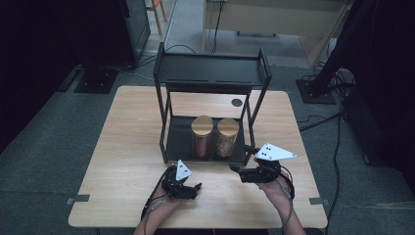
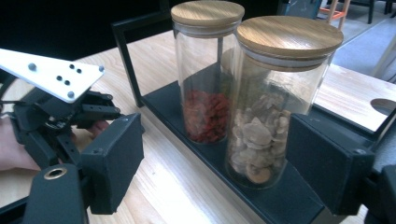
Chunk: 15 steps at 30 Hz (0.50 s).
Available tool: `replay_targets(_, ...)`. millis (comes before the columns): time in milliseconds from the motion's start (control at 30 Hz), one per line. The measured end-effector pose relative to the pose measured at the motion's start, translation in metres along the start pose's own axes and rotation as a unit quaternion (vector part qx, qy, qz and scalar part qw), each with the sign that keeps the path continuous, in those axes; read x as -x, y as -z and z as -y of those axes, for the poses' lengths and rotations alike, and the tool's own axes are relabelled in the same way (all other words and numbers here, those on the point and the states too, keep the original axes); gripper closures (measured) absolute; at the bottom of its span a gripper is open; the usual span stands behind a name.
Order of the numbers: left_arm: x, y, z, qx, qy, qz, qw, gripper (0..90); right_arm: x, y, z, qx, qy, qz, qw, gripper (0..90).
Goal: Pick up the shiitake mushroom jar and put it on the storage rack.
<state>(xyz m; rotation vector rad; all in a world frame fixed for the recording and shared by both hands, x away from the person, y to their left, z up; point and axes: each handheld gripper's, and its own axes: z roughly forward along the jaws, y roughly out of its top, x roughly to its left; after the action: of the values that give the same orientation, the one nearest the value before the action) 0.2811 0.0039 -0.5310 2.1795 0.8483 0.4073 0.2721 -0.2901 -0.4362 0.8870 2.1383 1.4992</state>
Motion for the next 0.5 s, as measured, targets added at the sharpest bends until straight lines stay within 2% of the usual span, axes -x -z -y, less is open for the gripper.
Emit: replay_targets(500, 0.0001, -0.0001, 0.0, 0.001, 0.001, 0.0, 1.0, 18.3, -0.0005, -0.0034, 0.0066, 0.001, 0.005, -0.005, 1.0, 19.3)
